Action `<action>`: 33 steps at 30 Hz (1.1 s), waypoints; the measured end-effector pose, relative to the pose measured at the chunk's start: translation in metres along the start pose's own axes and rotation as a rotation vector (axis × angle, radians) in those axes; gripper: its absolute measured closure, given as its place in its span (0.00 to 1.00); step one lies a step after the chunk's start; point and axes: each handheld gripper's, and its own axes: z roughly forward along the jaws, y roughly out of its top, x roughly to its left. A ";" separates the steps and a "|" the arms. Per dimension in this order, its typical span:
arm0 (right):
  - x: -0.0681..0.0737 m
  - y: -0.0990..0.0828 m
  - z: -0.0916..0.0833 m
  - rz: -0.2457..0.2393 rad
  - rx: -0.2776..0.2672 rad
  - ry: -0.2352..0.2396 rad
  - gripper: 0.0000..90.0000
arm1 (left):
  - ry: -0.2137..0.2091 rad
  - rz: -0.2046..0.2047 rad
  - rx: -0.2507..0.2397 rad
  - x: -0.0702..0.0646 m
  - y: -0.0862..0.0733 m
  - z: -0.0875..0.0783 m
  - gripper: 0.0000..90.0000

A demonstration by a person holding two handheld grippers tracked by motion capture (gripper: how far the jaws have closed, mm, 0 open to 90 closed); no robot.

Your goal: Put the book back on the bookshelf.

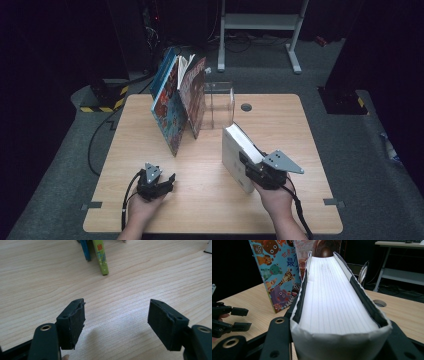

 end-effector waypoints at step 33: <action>0.006 0.001 0.002 0.008 -0.007 -0.044 0.60 | -0.016 -0.016 -0.003 0.002 0.001 0.002 0.34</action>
